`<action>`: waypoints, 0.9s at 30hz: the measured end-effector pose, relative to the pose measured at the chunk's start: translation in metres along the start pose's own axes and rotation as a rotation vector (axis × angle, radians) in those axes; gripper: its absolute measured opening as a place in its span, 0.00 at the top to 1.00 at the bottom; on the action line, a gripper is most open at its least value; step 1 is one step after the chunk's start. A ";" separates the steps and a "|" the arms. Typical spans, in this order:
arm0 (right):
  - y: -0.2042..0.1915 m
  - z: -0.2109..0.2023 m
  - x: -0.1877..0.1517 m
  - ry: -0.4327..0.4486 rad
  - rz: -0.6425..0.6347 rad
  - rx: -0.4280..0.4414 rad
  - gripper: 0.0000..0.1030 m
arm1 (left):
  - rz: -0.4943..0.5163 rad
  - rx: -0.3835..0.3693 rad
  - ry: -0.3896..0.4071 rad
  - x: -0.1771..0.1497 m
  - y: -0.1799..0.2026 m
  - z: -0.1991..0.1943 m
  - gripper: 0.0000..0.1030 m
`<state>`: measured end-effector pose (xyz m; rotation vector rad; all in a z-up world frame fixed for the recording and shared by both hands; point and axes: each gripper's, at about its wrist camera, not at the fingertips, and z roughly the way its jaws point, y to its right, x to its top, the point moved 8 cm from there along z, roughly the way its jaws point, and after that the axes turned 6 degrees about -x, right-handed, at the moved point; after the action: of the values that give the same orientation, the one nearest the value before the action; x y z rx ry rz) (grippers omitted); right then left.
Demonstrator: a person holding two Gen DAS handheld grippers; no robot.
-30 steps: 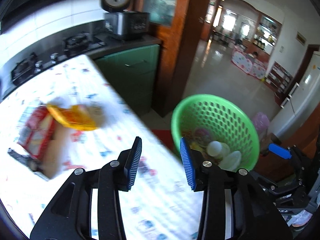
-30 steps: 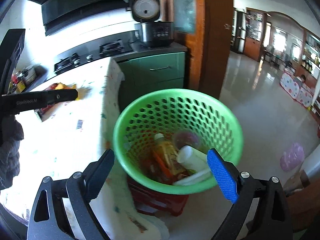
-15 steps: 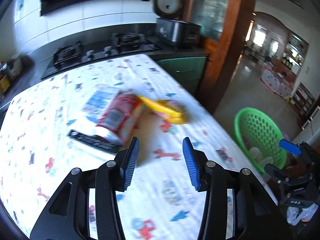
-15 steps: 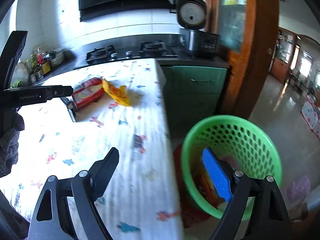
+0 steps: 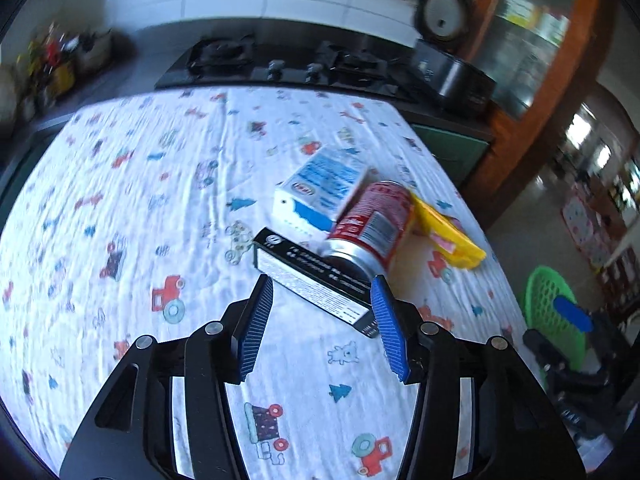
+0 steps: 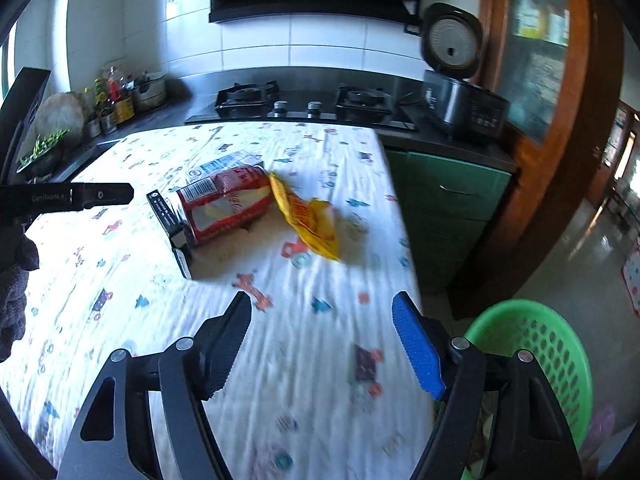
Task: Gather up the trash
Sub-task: 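Grasp the black box with the left tool while the right tool grasps the yellow snack bag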
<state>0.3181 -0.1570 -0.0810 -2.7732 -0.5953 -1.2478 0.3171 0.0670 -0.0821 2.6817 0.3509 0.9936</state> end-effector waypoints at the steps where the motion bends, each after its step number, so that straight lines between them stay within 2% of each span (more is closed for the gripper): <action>1: -0.004 0.006 0.003 -0.003 -0.005 0.004 0.31 | -0.034 -0.001 -0.007 0.001 -0.005 0.004 0.50; 9: -0.015 0.039 0.018 -0.015 -0.047 0.008 0.34 | -0.276 0.036 -0.040 0.004 -0.032 0.038 0.50; 14: -0.013 0.056 0.021 -0.025 -0.050 0.015 0.36 | -0.405 0.058 -0.024 0.004 -0.046 0.050 0.50; 19: -0.011 0.068 0.024 -0.029 -0.056 0.022 0.36 | -0.459 0.063 0.001 0.012 -0.050 0.054 0.50; 27: -0.016 0.081 0.031 -0.027 -0.088 0.030 0.38 | -0.535 0.093 -0.037 0.006 -0.055 0.076 0.49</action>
<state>0.3888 -0.1160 -0.1149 -2.7716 -0.7401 -1.2081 0.3642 0.1089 -0.1519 2.4631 1.0584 0.7719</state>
